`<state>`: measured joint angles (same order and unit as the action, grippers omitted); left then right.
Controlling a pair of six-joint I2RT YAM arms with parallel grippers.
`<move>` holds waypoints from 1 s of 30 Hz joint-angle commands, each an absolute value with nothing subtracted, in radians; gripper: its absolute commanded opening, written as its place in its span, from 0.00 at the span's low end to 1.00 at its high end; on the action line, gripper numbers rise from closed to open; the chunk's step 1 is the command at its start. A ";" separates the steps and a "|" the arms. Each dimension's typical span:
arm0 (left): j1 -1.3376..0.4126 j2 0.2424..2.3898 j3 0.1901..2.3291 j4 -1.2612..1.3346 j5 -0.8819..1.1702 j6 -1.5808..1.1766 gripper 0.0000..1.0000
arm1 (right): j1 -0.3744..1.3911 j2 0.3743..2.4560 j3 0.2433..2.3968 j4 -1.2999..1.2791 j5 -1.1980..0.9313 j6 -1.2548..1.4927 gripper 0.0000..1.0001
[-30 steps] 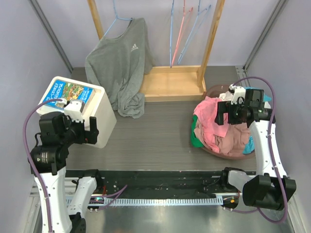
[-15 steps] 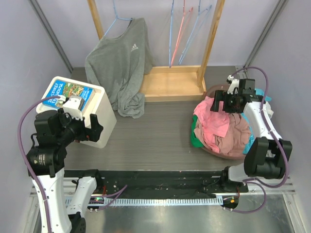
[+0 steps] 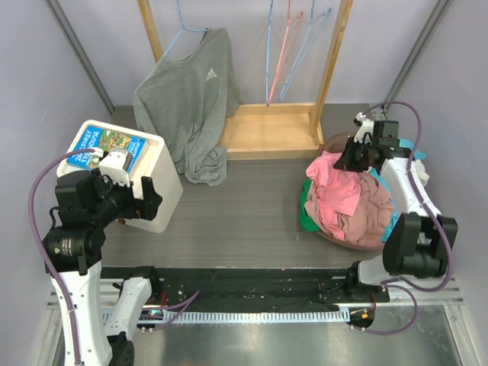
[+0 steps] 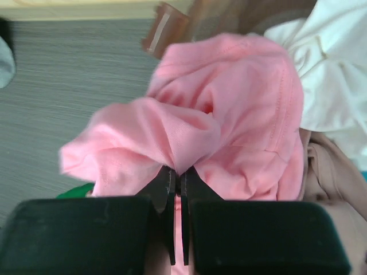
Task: Place the t-shirt on the hanger
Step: Pick up the T-shirt and place it in the bin.
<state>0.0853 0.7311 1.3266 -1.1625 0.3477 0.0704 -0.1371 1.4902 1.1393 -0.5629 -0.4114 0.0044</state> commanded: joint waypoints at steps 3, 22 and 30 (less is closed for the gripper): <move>0.084 0.782 1.373 -1.127 0.339 0.063 1.00 | -0.141 1.238 1.285 -0.659 -0.463 -0.104 0.01; 0.086 0.821 1.414 -0.982 0.434 -0.030 1.00 | 0.234 1.462 2.232 -0.821 -0.894 -0.032 0.01; 0.086 0.815 1.405 -0.845 0.469 -0.163 1.00 | 0.376 1.584 2.421 -0.193 -0.995 0.614 0.01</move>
<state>0.0853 0.8093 1.4059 -0.9733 0.4229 -0.0780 0.3523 1.5562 2.3718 -0.6659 -0.8993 0.1860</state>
